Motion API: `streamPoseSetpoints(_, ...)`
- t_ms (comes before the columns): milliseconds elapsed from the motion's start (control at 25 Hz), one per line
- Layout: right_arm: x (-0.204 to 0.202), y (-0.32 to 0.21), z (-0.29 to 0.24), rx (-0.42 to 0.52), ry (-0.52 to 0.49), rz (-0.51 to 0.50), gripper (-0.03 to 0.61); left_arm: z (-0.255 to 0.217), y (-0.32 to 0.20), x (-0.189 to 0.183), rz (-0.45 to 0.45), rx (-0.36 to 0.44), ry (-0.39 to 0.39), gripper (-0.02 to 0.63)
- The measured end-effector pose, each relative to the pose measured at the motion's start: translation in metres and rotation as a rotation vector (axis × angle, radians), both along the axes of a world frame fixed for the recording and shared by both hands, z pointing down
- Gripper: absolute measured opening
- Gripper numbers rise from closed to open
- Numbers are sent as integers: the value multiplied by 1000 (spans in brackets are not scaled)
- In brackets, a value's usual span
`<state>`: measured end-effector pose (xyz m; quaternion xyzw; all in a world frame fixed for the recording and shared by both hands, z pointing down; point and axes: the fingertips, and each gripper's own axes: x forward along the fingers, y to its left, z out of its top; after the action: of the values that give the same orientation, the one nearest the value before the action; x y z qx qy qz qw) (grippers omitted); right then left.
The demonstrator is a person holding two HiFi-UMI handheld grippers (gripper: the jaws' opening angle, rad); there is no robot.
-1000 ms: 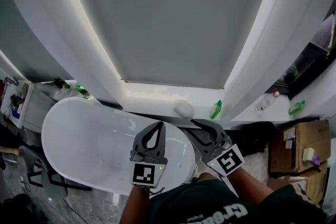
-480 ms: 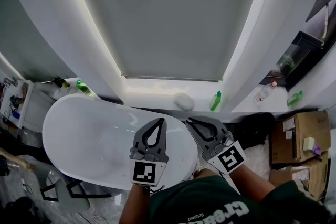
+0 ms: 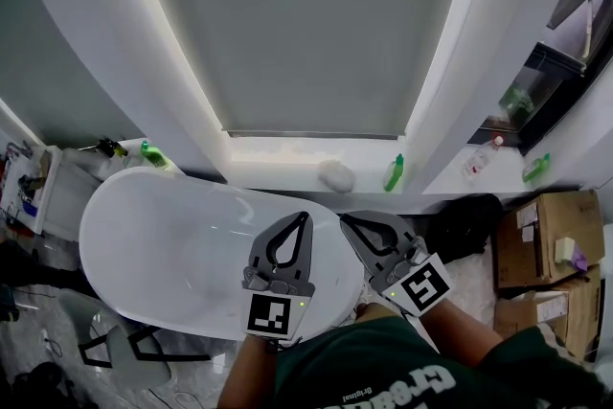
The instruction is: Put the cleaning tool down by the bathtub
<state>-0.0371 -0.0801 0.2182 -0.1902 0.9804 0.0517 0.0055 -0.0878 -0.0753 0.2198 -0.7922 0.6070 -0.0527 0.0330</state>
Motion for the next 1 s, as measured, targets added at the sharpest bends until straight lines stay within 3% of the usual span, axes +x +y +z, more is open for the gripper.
streamPoseSetpoints(1000, -3, 15, 3, 9, 3, 64, 14, -2, 19, 2, 14, 19, 42, 8)
